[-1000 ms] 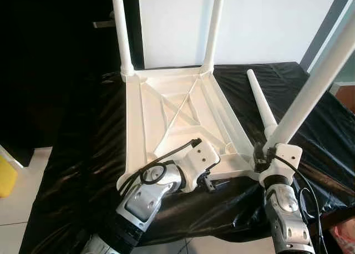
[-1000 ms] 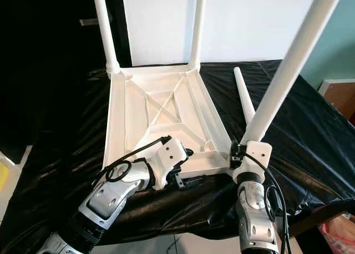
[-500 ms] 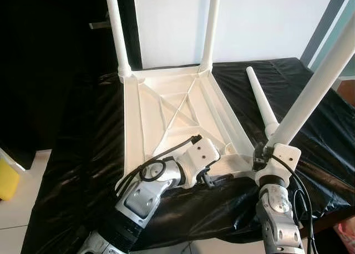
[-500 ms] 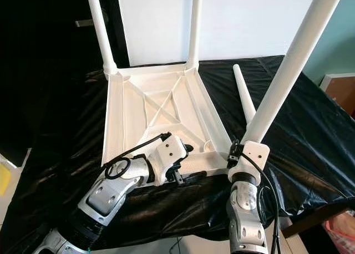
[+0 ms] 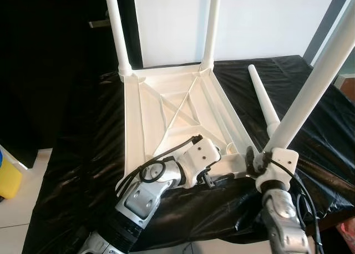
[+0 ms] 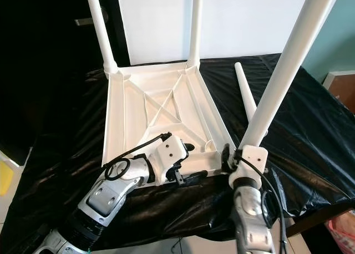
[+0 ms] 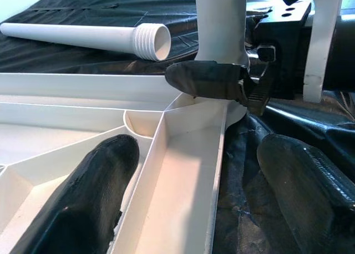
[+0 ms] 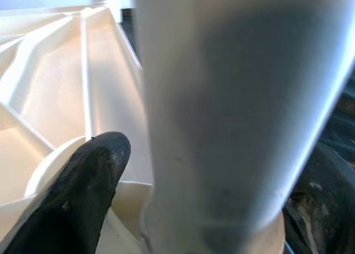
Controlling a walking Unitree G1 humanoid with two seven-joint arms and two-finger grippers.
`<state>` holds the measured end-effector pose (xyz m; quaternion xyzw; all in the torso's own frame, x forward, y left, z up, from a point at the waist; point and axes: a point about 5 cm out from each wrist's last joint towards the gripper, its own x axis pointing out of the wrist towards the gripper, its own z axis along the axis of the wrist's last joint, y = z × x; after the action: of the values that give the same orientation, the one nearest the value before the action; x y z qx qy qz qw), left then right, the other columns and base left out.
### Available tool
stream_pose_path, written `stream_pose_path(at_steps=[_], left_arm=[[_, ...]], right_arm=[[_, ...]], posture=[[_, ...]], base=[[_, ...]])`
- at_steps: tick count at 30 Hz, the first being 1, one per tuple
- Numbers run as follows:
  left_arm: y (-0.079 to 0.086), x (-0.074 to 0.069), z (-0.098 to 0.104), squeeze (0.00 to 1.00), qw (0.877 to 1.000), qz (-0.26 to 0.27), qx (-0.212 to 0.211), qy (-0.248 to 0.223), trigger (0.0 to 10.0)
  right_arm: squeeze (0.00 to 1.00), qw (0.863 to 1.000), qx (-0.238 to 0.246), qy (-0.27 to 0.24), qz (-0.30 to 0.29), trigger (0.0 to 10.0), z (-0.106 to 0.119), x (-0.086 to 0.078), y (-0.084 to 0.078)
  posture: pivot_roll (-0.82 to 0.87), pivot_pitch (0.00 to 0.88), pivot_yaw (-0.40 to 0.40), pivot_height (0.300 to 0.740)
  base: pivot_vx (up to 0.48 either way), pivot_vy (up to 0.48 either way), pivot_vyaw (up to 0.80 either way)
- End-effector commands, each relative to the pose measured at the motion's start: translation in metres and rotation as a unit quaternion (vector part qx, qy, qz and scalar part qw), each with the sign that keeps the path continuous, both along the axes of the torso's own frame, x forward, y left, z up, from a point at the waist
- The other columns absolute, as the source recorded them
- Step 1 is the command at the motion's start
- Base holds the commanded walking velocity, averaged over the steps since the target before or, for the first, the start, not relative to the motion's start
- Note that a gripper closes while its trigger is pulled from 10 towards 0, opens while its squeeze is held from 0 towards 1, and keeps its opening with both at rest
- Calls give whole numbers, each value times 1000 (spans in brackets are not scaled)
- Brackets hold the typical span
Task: Building children table
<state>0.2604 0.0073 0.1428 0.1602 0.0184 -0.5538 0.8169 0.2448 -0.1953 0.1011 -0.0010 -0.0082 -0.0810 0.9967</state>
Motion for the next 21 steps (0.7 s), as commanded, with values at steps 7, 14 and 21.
stream_pose_path(at_steps=[7,14,21], left_arm=[[2,2,0,0,1000,13,6,-18,10000],[1,4,1,0,1000,12,6,-23,10000],[0,5,2,0,1000,12,5,-27,10000]], right_arm=[[0,994,-26,-13,101,10000,7,2,-17],[0,973,-66,2,220,10000,13,14,-24],[0,948,-97,32,302,10000,11,19,-26]], posture=[[-51,0,-7,740],[-51,0,-7,740],[-56,0,-9,740]], base=[[0,0,0],[0,0,0],[0,0,0]])
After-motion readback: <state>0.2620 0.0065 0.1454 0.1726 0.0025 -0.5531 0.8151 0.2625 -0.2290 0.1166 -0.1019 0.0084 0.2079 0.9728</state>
